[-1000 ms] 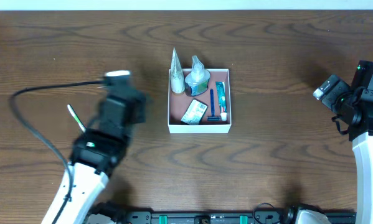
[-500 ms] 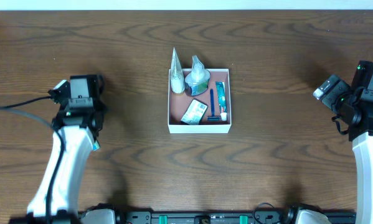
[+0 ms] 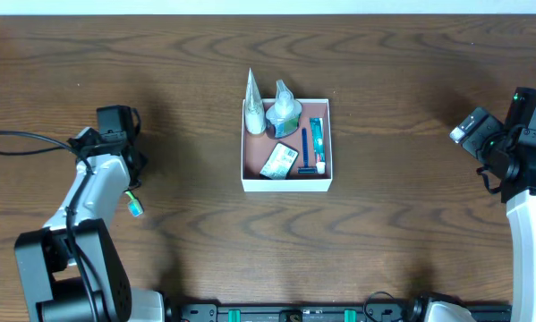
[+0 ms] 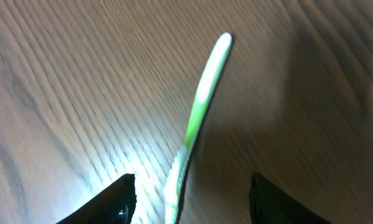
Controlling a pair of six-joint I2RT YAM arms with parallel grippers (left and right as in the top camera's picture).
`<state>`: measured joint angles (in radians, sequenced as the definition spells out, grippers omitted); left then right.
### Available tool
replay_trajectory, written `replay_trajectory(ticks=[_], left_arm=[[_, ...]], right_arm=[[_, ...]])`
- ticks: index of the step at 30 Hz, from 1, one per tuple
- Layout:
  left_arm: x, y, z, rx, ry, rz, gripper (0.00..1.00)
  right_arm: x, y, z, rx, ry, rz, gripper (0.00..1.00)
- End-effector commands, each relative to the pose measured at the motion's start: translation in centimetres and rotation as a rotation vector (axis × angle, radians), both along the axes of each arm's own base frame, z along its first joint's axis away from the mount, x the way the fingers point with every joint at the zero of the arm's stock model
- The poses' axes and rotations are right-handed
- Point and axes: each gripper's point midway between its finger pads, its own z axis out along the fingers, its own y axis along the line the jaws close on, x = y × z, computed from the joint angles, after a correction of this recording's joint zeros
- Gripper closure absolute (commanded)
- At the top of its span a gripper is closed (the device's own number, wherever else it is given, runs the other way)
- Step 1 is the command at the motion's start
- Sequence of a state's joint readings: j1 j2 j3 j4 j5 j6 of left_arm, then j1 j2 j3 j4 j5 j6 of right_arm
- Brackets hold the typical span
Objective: Pack container
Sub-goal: 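Withdraw left gripper and grasp the white-green toothbrush, then lift the toothbrush and carry it over the box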
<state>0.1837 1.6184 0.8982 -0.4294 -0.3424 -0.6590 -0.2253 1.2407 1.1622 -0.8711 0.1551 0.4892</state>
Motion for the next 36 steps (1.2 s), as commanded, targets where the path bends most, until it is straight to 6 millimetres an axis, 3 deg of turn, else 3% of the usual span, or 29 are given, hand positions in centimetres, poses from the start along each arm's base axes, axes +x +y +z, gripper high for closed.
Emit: replay_trajectory(ticks=[1,10,23,36], left_arm=[[0.2,0.8,-0.8,-0.015,-0.010,0.038,0.41],[3.0,0.4,-3.8,-0.118,-0.056,-0.070,0.42],[2.5,3.0,-5.4,-0.110,-0.048,-0.022,0.43],[1.7,1.3,-10.1,-0.216,0.031,-0.042,0.87]], right_arm=[[-0.1,-0.5,0.5,-0.012,-0.012,-0.018,0.01],[-0.1,-0.5,0.5,-0.012,-0.011,-0.018,0.01],[-0.1,-0.5,0.5,-0.012,-0.011,-0.018,0.01],[-0.1,-0.5,0.5,-0.012,-0.011,-0.019,0.01]])
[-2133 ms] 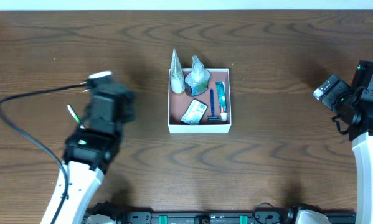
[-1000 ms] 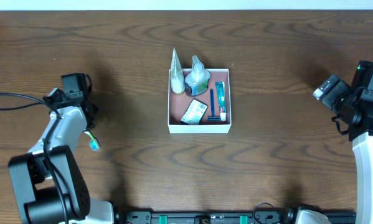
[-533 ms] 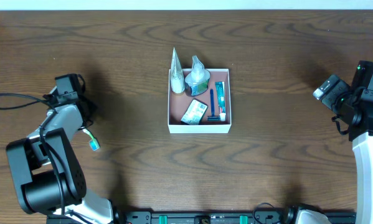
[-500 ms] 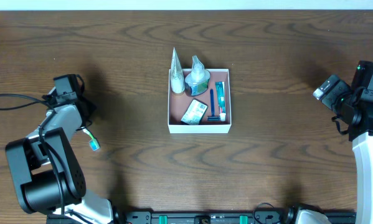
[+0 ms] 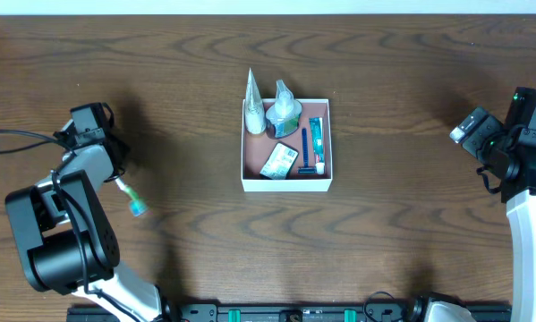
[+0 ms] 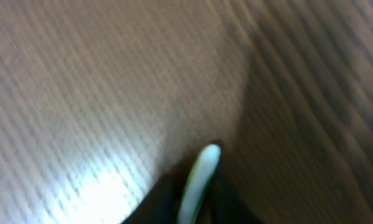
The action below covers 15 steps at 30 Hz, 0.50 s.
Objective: Pack container
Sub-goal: 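Lift the toothbrush and carry it over the box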
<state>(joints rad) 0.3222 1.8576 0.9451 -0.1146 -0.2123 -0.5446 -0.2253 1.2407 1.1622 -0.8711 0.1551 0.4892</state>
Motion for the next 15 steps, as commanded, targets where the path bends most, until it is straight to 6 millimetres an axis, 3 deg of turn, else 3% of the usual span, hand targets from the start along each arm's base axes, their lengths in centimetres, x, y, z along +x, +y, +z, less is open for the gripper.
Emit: replay_trajectory(ticks=[1,11,15], left_arm=[[-3.0,-3.2,-5.4,-0.170,0.127,-0.047,0.90],[-1.7,-4.6,-5.1,-0.245,0.076,-0.100,0.94],[0.0,-5.8,-3.7,-0.304,0.011,-0.165,0.94]], right_arm=[[-0.1,-0.5,0.5,-0.012,-0.011,-0.018,0.01],[-0.1,-0.5,0.5,-0.012,-0.011,-0.018,0.01],[-0.1,-0.5,0.5,-0.011,-0.011,-0.018,0.01]])
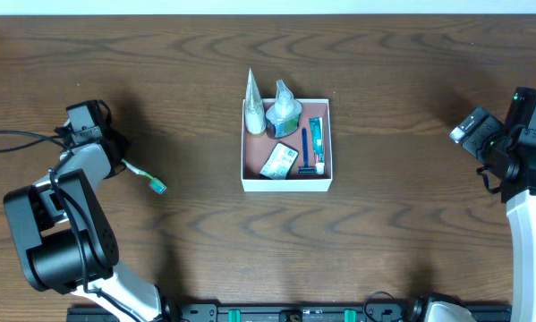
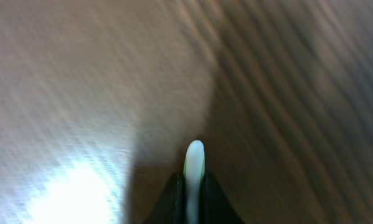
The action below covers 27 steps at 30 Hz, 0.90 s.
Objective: Pack container
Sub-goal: 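Lift the toothbrush and carry it over the box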
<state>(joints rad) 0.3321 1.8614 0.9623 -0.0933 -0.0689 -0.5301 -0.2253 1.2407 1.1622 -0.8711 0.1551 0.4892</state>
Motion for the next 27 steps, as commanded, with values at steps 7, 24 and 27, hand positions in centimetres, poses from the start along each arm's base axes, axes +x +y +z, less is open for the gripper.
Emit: replay_trajectory(ticks=[7,24,27], left_arm=[[4.2,-10.0,5.7,-0.396,-0.259,-0.475,0.94],[1.2,-21.1,26.5,-0.437,-0.734,-0.966,0.94],[0.4,-25.6,29.0,-0.405,-0.805,-1.102,0.94]], right_arm=[[-0.1,-0.5,0.5,-0.011,-0.011,-0.019,0.01],[-0.1,-0.5,0.5,-0.011,-0.011,-0.019,0.01],[-0.1,-0.5,0.5,-0.011,-0.011,-0.019,0.01]])
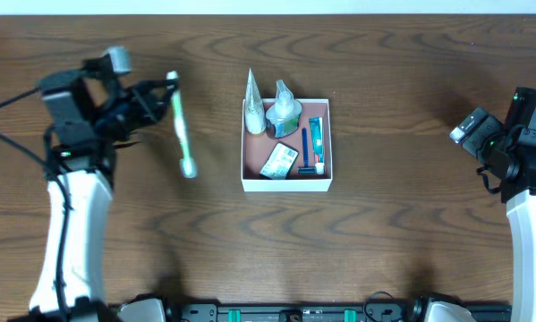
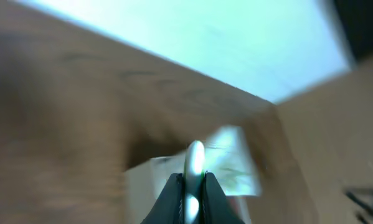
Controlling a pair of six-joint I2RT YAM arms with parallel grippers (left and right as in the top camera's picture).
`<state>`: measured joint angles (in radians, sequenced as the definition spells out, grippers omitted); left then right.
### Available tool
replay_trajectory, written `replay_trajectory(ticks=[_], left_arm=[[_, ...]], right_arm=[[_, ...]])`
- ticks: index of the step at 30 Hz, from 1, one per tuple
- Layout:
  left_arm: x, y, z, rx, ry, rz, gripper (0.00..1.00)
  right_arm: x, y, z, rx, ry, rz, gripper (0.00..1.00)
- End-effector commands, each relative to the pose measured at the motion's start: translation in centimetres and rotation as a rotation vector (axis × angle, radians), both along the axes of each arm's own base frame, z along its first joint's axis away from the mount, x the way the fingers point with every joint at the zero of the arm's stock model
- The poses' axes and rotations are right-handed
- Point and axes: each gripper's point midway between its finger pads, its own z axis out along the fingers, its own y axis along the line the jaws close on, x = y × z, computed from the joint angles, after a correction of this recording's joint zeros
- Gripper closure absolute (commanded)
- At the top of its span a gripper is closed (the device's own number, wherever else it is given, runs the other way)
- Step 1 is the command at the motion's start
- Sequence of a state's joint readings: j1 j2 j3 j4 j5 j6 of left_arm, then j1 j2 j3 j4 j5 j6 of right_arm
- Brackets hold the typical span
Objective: Pack container
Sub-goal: 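Lift the toothbrush and carry it over the box, then lower the toothbrush into the box's right side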
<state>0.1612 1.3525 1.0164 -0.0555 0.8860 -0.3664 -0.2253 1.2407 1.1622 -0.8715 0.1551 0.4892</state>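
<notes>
A green-and-white toothbrush [image 1: 181, 125] hangs in the air left of the white box [image 1: 285, 185], held at its upper end by my left gripper [image 1: 166, 89]. In the left wrist view the dark fingers [image 2: 172, 198] are shut on the toothbrush handle [image 2: 193, 158], and the box [image 2: 233, 163] is a blur beyond them. The box has a red-brown floor and holds two white cone tubes [image 1: 254, 112], a toothpaste tube [image 1: 316, 139], a blue razor [image 1: 304, 150] and a small packet [image 1: 278, 161]. My right gripper [image 1: 472, 127] stays at the far right edge; its jaws are unclear.
Brown wooden table [image 1: 375, 241] all round the box. The left arm's black cable [image 1: 8, 98] loops at the left edge. A dark rail [image 1: 303, 313] runs along the near edge.
My left gripper was low at the far left with the brush head near the tabletop. Now it is raised and further right, with the toothbrush hanging close to the box's left side.
First my left gripper stood open astride the toothbrush lying on the table at the left. Then it was shut on the handle. After that the brush pointed toward the box, and now it is in the air beside the box. The right arm has not moved.
</notes>
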Motion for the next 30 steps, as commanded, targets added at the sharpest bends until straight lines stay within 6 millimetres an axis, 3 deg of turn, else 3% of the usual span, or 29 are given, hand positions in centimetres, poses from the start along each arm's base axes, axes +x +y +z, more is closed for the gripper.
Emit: replay_trajectory(ticks=[1,4,10,16,21,26,30], left_arm=[[-1.3,-5.2,3.2,0.017,-0.121,-0.136,0.94],[-1.1,-9.1,3.7,0.074,-0.178,-0.133,0.94],[-1.3,-16.1,2.5,0.200,-0.221,-0.042,0.94],[-1.4,-21.7,1.4,0.268,-0.299,0.076,0.94],[-0.2,-23.8,-1.5,0.309,-0.315,0.168,0.94],[1.6,-23.6,-5.7,0.375,-0.277,0.219,0.94],[2.6,-23.1,-7.4,0.396,-0.257,0.233,0.94]], right_arm=[[-0.1,-0.5,0.5,-0.012,-0.012,-0.019,0.01],[-0.1,-0.5,0.5,-0.012,-0.012,-0.019,0.01],[-0.1,-0.5,0.5,-0.012,-0.012,-0.019,0.01],[-0.1,-0.5,0.5,-0.012,-0.011,-0.018,0.01],[-0.1,-0.5,0.5,-0.012,-0.012,-0.018,0.01],[-0.1,-0.5,0.5,-0.012,-0.011,-0.018,0.01],[-0.1,-0.5,0.5,-0.012,-0.012,-0.018,0.01]])
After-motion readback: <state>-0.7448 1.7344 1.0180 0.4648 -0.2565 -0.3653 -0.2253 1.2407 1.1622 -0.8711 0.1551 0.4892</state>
